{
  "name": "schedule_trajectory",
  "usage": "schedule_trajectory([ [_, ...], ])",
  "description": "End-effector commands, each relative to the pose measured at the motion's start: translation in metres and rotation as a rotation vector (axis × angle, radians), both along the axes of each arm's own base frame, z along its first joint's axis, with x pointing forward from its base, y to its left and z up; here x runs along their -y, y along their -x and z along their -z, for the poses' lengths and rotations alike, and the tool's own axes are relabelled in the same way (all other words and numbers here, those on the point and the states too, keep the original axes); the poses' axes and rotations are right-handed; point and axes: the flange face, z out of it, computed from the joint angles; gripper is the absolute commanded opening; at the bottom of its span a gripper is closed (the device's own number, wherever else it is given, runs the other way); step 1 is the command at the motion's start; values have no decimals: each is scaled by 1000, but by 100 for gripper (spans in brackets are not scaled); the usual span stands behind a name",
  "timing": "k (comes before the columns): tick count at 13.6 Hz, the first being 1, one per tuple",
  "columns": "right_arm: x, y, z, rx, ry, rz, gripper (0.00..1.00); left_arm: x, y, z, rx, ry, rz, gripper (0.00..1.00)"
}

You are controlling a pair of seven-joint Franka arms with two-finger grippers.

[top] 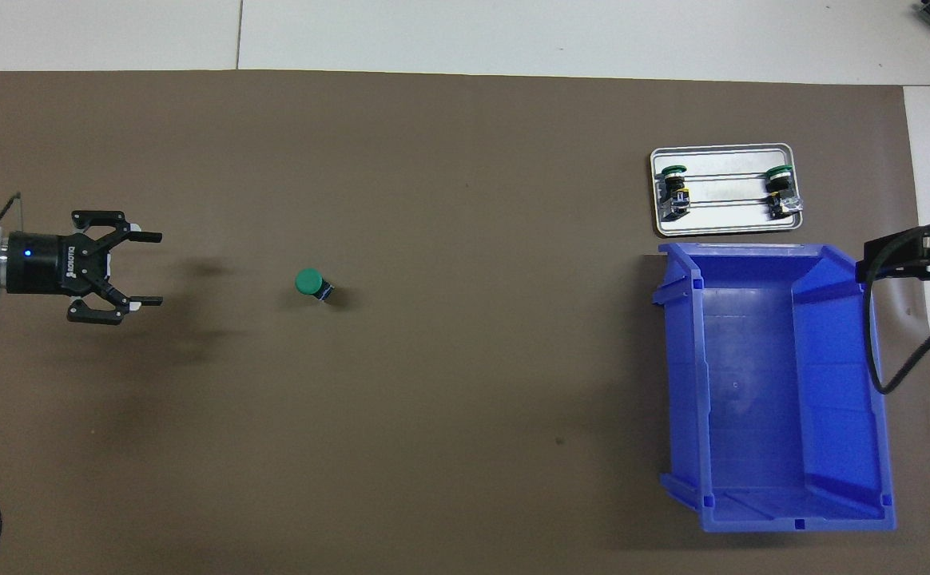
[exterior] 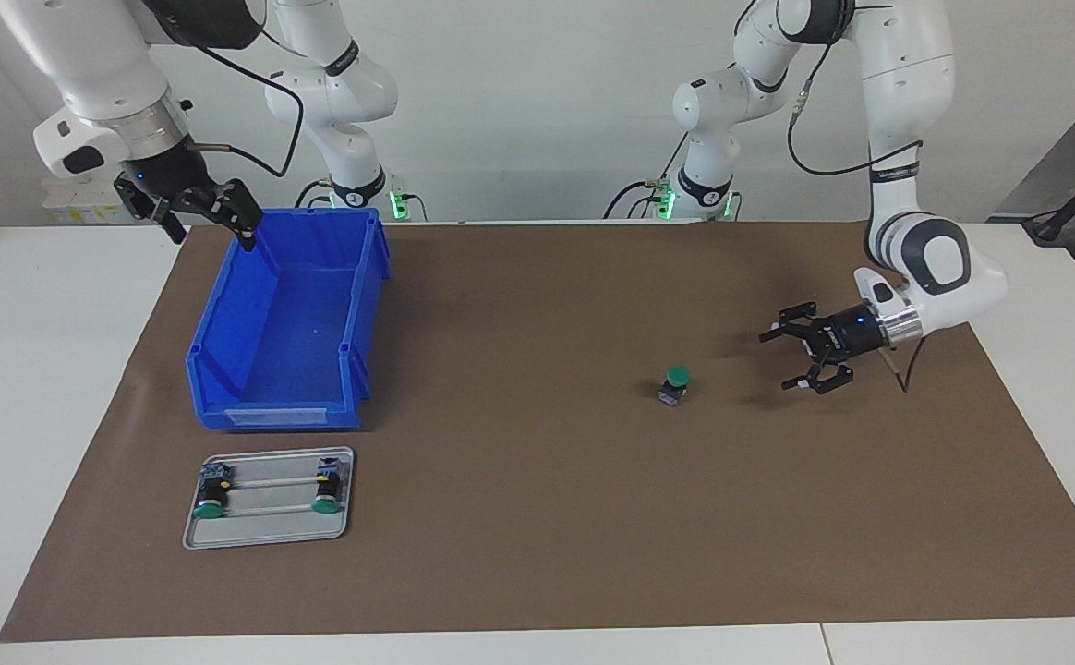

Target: Place and press button with both arms

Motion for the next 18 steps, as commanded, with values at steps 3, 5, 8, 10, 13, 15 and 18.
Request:
schedule_trajectory([
  [3,5,5,1,12,-4,-8,100,58,-7,-114,-197,-331,-117,98],
  [5,5,5,0,15,-4,-8,100,99,-6,-126,-364,-424,-223,99],
  [8,4,5,0,14,-4,-9,100,149,-2,-129,-565,-562,-466,99],
  [10,4,5,0,14,-4,-8,100,179,1,-129,-649,-650,-644,99],
  [13,5,5,0,17,-4,-8,100,249,13,-129,-728,-783,-993,99],
  [15,5,4,0,21,-4,-8,100,287,23,-130,-724,-789,-1190,99],
  [18,5,4,-1,23,-4,-5,100,303,31,-116,-744,-730,-1323,80],
])
